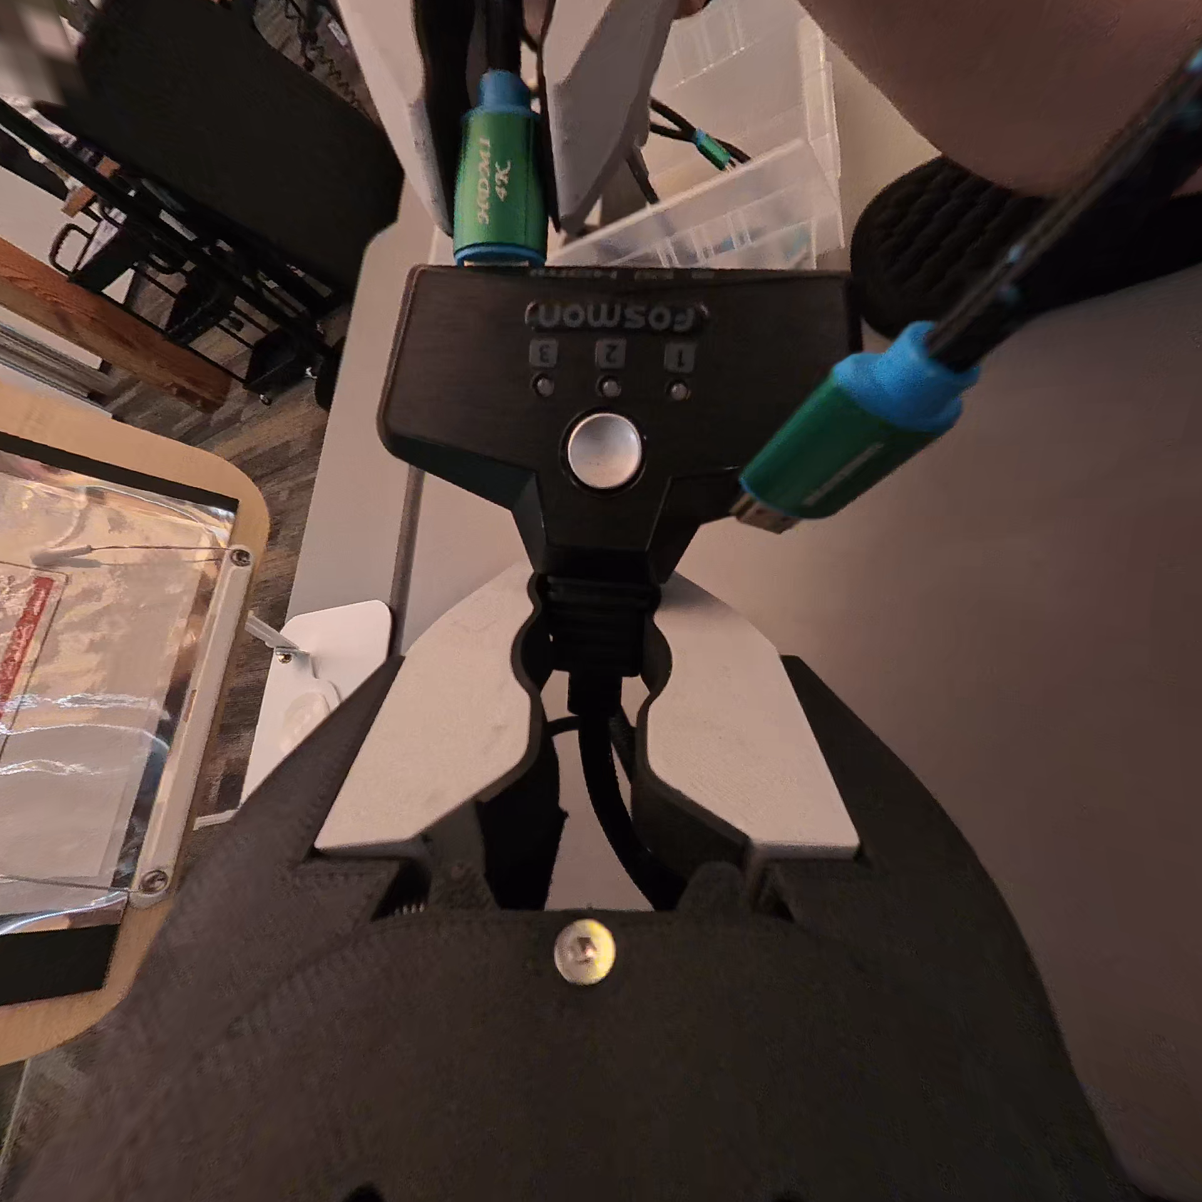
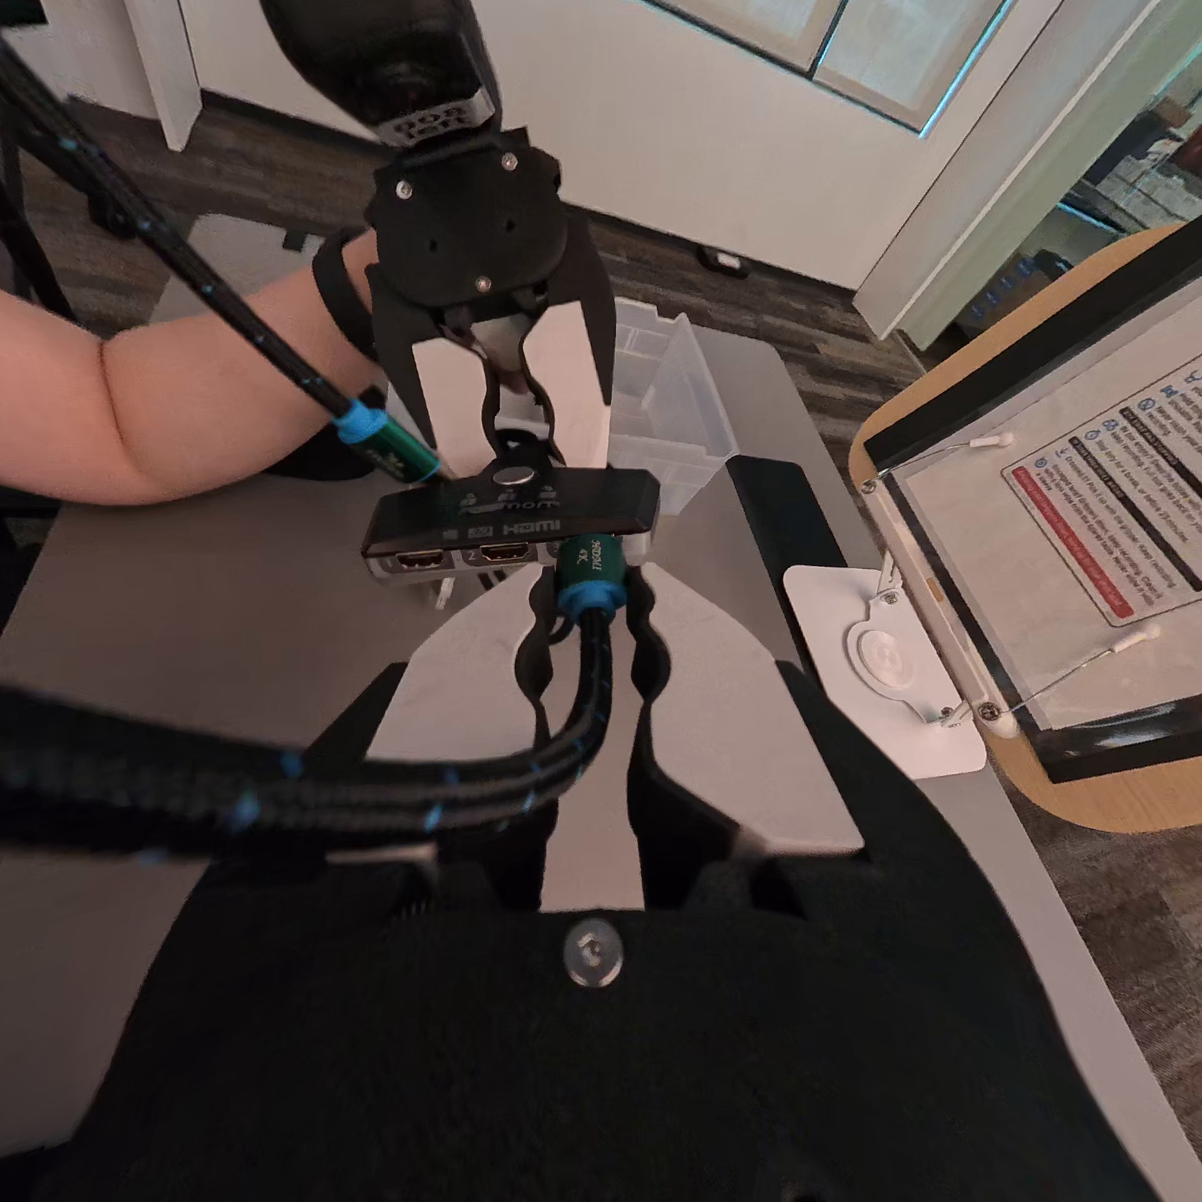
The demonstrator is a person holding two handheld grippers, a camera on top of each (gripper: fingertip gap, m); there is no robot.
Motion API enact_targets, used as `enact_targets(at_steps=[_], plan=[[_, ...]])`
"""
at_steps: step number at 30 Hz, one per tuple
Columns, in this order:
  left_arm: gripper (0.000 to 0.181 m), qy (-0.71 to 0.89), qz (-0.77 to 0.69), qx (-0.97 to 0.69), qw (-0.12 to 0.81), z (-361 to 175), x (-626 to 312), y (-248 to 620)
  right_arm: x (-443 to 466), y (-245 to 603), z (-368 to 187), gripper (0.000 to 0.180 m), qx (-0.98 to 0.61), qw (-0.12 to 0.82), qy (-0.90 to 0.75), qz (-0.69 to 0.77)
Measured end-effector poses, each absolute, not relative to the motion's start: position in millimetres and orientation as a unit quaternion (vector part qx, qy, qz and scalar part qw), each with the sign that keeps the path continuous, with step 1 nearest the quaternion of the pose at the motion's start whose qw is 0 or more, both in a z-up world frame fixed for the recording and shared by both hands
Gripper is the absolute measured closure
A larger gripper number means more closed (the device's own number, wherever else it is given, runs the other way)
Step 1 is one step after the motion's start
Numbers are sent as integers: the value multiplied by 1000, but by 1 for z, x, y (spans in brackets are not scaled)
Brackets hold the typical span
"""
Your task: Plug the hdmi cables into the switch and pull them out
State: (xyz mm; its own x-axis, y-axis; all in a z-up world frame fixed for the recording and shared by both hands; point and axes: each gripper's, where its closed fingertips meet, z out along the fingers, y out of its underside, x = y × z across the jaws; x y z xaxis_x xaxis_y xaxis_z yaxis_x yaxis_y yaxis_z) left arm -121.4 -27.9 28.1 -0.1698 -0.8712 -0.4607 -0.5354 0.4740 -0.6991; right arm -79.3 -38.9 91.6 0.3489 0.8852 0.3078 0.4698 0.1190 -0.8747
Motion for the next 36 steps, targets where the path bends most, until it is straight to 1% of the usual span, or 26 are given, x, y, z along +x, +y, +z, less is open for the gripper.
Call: enact_targets(at_steps=[4, 12, 18, 23, 24, 26, 27, 29, 31, 33, 36], plan=[[157, 720, -207, -491, 444, 37, -121, -25, -80, -37, 102, 158, -630, 550, -515, 188], [157, 720, -210, -491, 443, 38, -121, -26, -78, -41, 101, 158, -647, 547, -510, 147], [158, 734, -226, -457, 449, 46, -119, -43, -77, -56, 105, 158, -635, 537, -512, 212], [159, 728, -220, -471, 447, 47, -117, -41, -72, -55, 108, 158, -647, 543, -497, 197], [159, 721, -198, -491, 446, 44, -123, -32, -62, -49, 113, 158, -657, 559, -475, 173], [159, 686, -136, -557, 447, 38, -152, 2, -7, -41, 138, 159, -674, 618, -386, 117], [159, 672, -150, -561, 459, 44, -162, 5, 14, -50, 149, 159, -667, 636, -360, 146], [159, 661, -235, -512, 496, 73, -166, -18, 48, -65, 149, 159, -676, 625, -332, 206], [158, 648, -276, -466, 535, 100, -168, -34, 93, -60, 144, 158, -707, 632, -264, 174], [158, 641, -276, -462, 547, 109, -173, -37, 129, -62, 125, 158, -756, 602, -213, 143], [158, 640, -257, -475, 547, 106, -176, -32, 166, -78, 106, 158, -795, 571, -163, 125]])
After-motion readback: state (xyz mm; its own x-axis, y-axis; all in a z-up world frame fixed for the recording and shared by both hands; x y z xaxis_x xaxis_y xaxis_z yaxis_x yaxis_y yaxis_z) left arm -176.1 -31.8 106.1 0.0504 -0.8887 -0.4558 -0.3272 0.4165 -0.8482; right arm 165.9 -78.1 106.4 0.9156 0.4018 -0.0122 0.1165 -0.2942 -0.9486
